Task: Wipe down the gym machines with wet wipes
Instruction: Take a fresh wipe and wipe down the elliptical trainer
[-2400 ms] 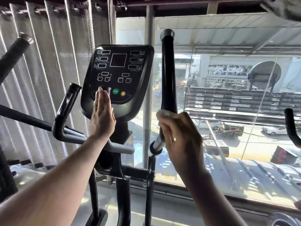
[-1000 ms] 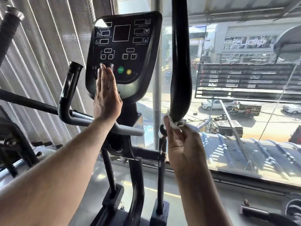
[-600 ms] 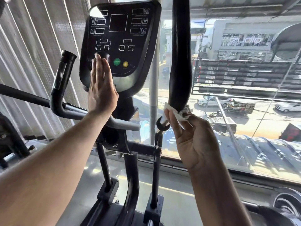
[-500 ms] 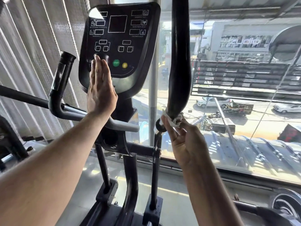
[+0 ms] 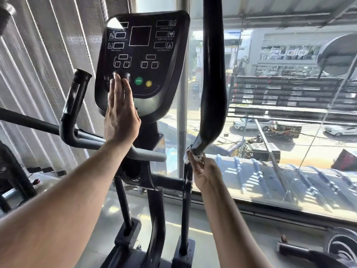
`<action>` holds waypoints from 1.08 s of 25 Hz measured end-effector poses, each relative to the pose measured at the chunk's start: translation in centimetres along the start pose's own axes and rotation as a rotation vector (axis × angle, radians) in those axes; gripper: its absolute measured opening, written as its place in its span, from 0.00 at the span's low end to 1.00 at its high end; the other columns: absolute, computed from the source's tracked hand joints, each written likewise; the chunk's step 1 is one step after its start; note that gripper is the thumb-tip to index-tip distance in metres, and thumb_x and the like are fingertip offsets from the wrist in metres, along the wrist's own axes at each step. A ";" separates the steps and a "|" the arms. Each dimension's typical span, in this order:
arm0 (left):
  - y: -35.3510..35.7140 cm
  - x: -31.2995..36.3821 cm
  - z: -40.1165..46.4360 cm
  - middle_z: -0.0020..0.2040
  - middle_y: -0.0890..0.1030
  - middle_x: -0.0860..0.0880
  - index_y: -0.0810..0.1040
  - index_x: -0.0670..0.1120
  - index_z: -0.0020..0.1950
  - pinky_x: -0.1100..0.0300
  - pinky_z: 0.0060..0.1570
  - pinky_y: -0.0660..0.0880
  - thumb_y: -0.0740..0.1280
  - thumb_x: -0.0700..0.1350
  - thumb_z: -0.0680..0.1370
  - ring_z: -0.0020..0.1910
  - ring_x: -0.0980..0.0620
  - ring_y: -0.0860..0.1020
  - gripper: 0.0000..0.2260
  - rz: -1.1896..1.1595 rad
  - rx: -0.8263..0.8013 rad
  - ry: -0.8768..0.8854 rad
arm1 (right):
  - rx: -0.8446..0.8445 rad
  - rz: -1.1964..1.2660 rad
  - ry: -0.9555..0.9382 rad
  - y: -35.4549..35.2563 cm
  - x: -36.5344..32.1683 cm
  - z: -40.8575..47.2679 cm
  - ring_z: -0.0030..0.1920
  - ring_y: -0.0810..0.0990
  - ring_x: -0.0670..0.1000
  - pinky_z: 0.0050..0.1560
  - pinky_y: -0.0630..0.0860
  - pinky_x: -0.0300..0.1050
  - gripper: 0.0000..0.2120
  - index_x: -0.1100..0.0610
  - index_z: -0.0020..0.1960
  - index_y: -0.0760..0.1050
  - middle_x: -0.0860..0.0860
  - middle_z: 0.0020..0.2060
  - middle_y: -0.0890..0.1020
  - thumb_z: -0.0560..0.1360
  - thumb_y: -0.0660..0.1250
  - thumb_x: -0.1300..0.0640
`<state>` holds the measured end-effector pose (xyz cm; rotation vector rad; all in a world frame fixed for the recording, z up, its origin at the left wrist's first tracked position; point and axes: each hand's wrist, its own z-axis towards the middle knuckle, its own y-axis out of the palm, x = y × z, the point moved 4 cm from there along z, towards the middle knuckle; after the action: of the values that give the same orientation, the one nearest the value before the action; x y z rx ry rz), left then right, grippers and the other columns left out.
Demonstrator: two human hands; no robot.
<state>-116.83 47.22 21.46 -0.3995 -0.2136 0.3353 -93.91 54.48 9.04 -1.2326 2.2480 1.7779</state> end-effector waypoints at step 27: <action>0.1 0.0 -0.2 0.84 0.52 0.37 0.53 0.36 0.83 0.51 0.82 0.51 0.59 0.29 0.80 0.83 0.39 0.52 0.31 0.008 0.020 0.002 | -0.224 -1.282 -0.547 0.1 -4.5 3.9 0.38 0.86 0.58 0.38 0.85 0.51 0.16 0.55 0.39 0.79 0.62 0.41 0.84 0.77 0.63 0.73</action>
<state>-116.81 47.25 21.28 -0.3812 -0.2065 0.3444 -92.55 60.22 9.89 -1.4199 0.6192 1.4628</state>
